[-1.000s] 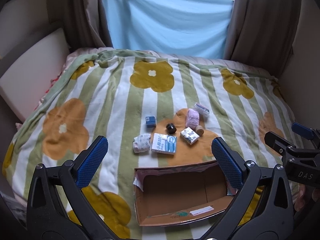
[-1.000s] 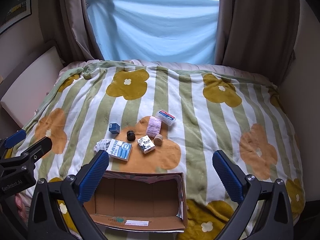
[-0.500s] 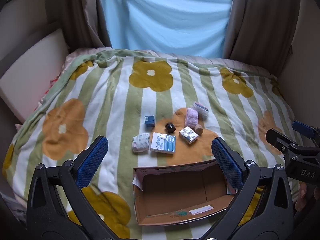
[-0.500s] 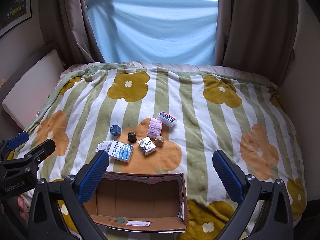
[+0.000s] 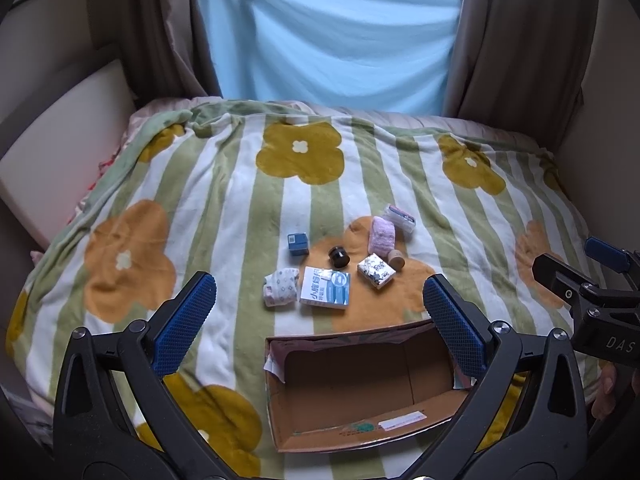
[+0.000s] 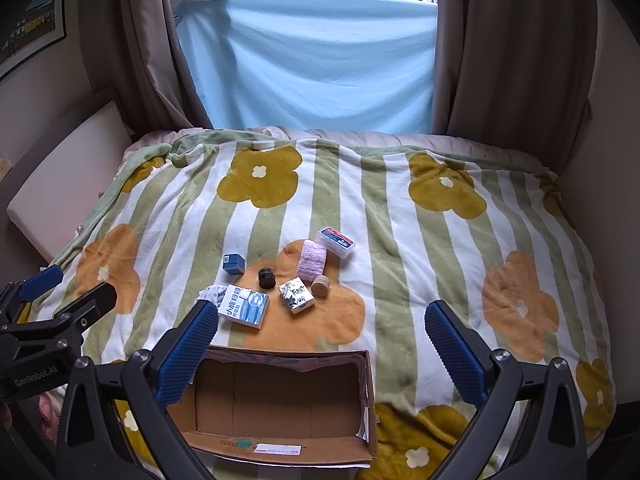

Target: Organize objects

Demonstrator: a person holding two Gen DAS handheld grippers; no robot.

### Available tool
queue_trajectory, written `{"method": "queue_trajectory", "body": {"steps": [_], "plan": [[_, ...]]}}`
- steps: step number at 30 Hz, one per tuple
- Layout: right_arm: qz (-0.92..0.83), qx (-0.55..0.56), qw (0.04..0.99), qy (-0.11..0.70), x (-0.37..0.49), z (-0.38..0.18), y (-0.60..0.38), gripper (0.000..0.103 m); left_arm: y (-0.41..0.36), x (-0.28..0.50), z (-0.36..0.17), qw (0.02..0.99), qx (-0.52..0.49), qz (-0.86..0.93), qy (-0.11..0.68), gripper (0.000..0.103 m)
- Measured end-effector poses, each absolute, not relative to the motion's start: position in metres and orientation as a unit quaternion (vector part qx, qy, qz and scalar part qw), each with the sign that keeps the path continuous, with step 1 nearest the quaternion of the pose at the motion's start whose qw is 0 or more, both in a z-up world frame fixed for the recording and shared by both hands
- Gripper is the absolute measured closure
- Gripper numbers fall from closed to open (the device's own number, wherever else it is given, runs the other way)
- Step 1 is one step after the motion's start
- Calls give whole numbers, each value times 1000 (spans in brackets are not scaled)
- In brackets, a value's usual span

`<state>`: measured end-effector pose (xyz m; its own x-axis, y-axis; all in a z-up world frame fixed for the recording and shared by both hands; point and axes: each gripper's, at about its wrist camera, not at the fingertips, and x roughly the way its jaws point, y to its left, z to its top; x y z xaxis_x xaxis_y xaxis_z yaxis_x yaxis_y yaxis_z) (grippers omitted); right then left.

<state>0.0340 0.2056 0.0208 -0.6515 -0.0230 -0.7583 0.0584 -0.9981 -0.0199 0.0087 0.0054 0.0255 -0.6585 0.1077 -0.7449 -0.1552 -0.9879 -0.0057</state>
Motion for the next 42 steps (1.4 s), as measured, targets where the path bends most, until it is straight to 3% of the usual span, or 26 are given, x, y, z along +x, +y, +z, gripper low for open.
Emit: {"method": "queue_trajectory", "body": {"steps": [30, 36, 37, 42], "plan": [[-909, 416, 36, 1, 19, 25, 212, 0, 9, -8, 24, 85, -421, 901, 60, 0], [-905, 424, 21, -11, 2, 21, 224, 1, -3, -26, 8, 88, -454, 885, 63, 0], [-904, 426, 18, -14, 0, 20, 226, 1, -5, -29, 4, 98, -467, 871, 118, 0], [-896, 443, 10, -25, -17, 8, 233, 0, -16, -49, -19, 99, -498, 854, 115, 0]]}}
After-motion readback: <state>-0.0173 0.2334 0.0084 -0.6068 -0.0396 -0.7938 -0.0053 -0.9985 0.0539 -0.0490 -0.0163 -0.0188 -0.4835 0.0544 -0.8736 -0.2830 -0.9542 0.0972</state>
